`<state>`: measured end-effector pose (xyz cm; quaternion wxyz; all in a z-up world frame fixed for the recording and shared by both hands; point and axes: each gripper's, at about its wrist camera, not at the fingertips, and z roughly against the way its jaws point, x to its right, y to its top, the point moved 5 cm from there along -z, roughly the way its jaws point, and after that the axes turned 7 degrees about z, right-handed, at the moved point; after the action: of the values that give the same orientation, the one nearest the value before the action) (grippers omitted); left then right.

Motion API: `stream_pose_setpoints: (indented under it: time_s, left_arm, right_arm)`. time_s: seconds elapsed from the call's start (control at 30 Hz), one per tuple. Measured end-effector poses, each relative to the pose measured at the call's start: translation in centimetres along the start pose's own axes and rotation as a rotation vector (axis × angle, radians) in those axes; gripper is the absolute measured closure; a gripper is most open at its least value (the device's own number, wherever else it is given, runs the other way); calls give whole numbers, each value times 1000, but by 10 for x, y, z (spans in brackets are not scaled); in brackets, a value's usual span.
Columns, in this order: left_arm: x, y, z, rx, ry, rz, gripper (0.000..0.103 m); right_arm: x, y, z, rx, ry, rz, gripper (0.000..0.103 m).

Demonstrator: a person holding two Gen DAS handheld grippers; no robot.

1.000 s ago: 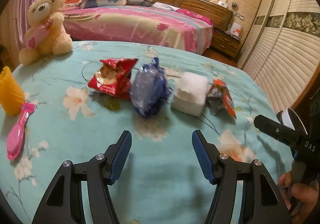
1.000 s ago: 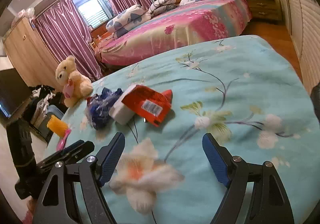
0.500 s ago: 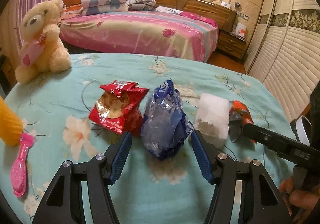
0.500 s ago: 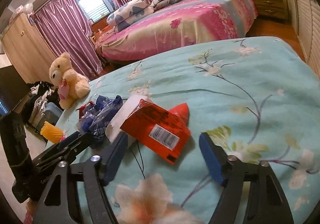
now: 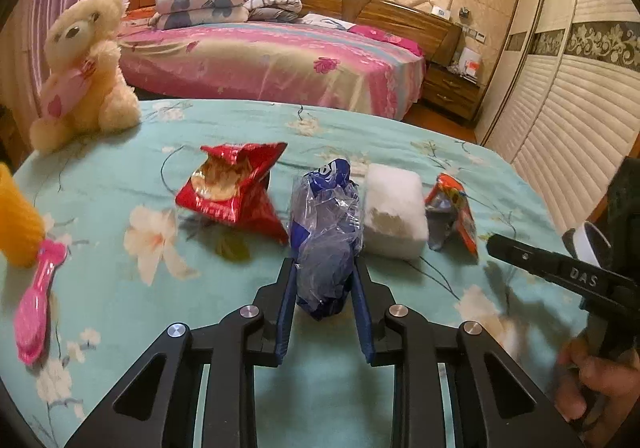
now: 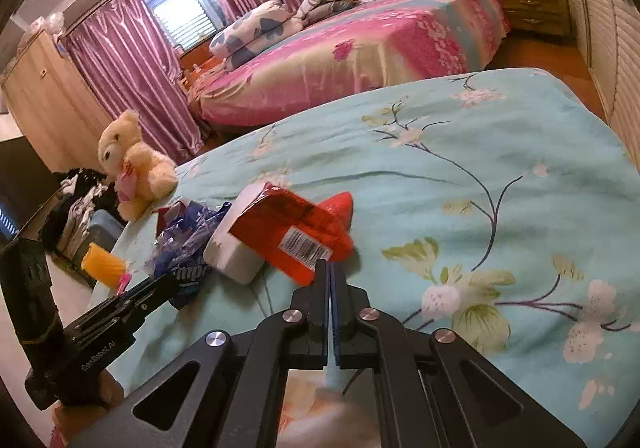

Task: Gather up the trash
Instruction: 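Grasp the blue plastic bag with the left tool while the right tool grasps the orange wrapper, then carry the blue bag and orange wrapper over the black bin and open both tools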

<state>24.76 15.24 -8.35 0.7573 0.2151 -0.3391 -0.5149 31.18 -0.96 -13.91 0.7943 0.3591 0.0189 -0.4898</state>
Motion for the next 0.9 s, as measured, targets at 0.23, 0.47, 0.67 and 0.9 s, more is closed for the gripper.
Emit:
stream_pose_setpoints:
  time_s: [0.23, 0.47, 0.67, 0.9]
  left_arm:
    - [-4, -7, 4, 0, -10, 16, 78]
    - [-2, -9, 4, -1, -25, 25, 78]
    - [2, -11, 7, 13, -20, 4, 78]
    - [19, -22, 28, 13, -66, 1, 79]
  right_arm:
    - [-8, 16, -9, 14, -25, 28, 30]
    - [-10, 21, -46, -76, -29, 70, 69]
    - [-5, 14, -25, -26, -18, 44, 85]
    - [5, -1, 26, 48, -21, 32, 86]
